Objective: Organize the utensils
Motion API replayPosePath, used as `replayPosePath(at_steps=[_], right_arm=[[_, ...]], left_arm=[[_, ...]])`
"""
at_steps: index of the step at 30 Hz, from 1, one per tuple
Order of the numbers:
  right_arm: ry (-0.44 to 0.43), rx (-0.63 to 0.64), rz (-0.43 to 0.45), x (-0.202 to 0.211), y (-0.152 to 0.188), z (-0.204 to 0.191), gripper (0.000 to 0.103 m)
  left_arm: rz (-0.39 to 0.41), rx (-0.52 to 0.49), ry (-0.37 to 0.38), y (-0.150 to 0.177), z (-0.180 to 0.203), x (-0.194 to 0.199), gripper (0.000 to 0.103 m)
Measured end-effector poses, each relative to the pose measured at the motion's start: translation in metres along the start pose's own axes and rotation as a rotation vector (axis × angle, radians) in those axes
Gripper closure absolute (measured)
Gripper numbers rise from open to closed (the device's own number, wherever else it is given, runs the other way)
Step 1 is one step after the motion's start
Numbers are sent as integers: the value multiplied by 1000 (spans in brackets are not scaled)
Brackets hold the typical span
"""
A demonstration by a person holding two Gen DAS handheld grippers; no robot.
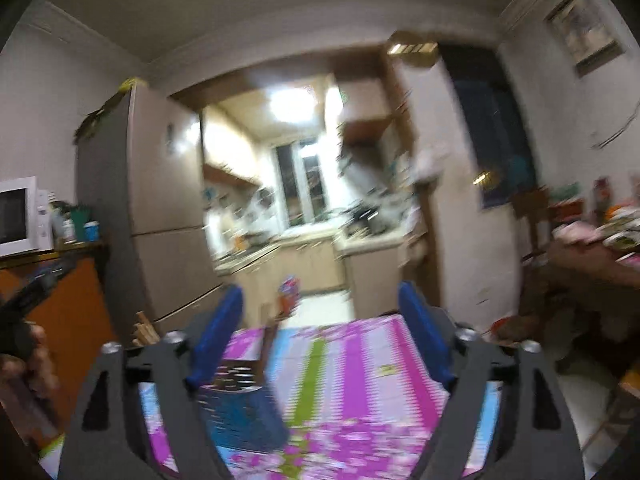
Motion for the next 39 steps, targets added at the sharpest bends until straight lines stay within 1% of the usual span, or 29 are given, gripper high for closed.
replayPosePath(at_steps=[2, 3, 4, 5, 7, 8, 10, 11, 12, 13, 14, 17, 19, 21, 24, 27, 30, 34, 39], right_arm=[[71, 41, 41, 37, -9, 15, 5], [103, 62, 55, 51, -11, 20, 5], [157, 98, 71, 72, -12, 24, 5], [191, 118, 82, 85, -10, 25, 5], [251, 132, 118, 113, -5, 24, 5], [255, 126, 110, 119, -1, 22, 5], [249, 113, 34, 124, 18, 15, 5], [265, 120, -36, 125, 33, 10, 5], [291, 144, -94, 125, 46, 4, 5], [294, 168, -118, 126, 56, -3, 5], [285, 184, -122, 127, 62, -10, 5], [256, 229, -147, 135, 84, -37, 5], [232, 251, -156, 138, 93, -50, 5], [239, 283, -147, 142, 91, -57, 5], [246, 306, -136, 144, 87, -62, 5], [243, 269, -150, 143, 85, -58, 5], [233, 238, -176, 141, 88, -55, 5], [234, 230, -182, 143, 90, -51, 5], [235, 235, -185, 144, 93, -50, 5]], left_arm=[[-11, -40, -18, -2, -7, 34, 5], [-23, -48, -39, 0, -10, 48, 5], [-30, -48, -46, 2, -12, 58, 5], [-40, -44, -49, 4, -13, 69, 5], [-70, -11, -53, 14, -12, 93, 5], [-95, 10, -49, 20, -10, 100, 5], [-192, 7, -24, 41, 4, 110, 5], [-228, -23, -26, 51, 10, 117, 5], [-243, -81, -45, 63, 20, 124, 5], [-245, -103, -50, 68, 25, 126, 5], [-255, -115, -46, 76, 31, 131, 5], [-306, -114, 0, 98, 48, 143, 5], [-321, -113, 2, 107, 53, 148, 5], [-351, -85, 24, 114, 56, 151, 5], [-387, -56, 24, 121, 55, 152, 5], [-402, -49, 20, 124, 52, 151, 5], [-403, -55, 17, 123, 52, 150, 5], [-409, -54, 31, 124, 55, 150, 5], [-407, -76, 2, 130, 57, 150, 5]])
Point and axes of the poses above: each gripper's, at about its wrist camera, not at the fingertips, and x roughly against the way its jaws point, z to its right, y to its underside, the point moved 10 cm from there along -x, roughly the way its jaws point, and after that the axes turned 7 degrees about z, right-handed, at the moved point
